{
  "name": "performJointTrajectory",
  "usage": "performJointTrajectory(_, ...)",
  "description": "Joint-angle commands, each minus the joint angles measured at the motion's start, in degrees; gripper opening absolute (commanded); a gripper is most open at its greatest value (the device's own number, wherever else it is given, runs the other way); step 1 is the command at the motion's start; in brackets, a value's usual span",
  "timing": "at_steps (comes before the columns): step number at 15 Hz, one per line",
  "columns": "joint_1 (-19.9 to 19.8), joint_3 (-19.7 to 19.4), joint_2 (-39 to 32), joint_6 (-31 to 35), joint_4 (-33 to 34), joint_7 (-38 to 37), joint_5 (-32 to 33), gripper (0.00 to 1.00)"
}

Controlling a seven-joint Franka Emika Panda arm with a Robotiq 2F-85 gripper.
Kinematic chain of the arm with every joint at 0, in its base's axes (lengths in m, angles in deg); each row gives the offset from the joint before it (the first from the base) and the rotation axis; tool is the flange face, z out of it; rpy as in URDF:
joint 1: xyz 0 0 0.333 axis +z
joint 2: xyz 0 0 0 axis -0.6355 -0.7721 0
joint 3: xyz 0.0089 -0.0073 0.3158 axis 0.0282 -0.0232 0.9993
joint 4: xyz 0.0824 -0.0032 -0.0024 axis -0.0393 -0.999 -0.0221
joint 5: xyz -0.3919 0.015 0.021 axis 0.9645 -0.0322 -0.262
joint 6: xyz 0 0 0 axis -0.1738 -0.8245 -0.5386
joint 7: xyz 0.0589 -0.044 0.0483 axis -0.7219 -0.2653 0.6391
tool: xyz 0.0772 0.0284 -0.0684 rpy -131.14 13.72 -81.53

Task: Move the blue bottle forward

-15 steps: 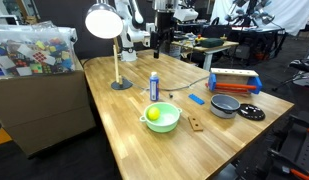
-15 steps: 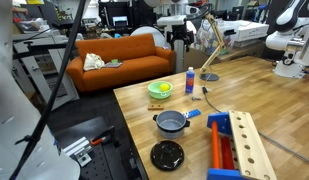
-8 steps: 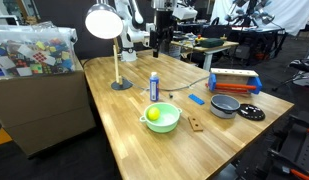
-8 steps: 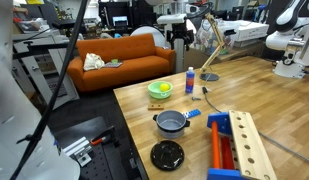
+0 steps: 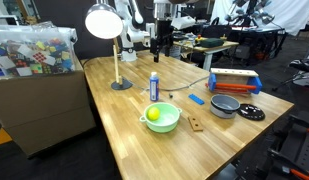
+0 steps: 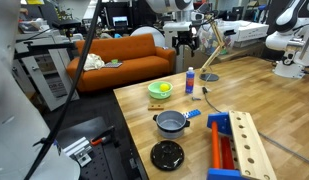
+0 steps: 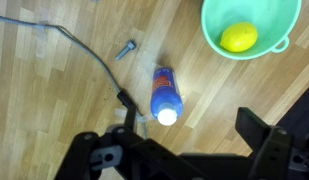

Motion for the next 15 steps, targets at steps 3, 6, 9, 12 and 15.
performJointTrajectory(3, 1.6, -1.1, -8.0, -2.4, 9.4, 0.8, 0.1, 1.0)
performJointTrajectory(6, 1.9, -1.2, -12.1, -4.3, 14.0, 1.2, -0.3, 1.0)
performJointTrajectory(9, 2.1, -1.6, -15.7, -7.3, 18.4, 1.0, -0.3, 1.0)
performJointTrajectory(12, 1.9, -1.6, -15.3, -5.2, 16.8, 0.4, -0.7, 1.0)
performJointTrajectory(15, 2.1, -1.7, -15.8, -5.8, 17.9, 0.4, -0.7, 1.0)
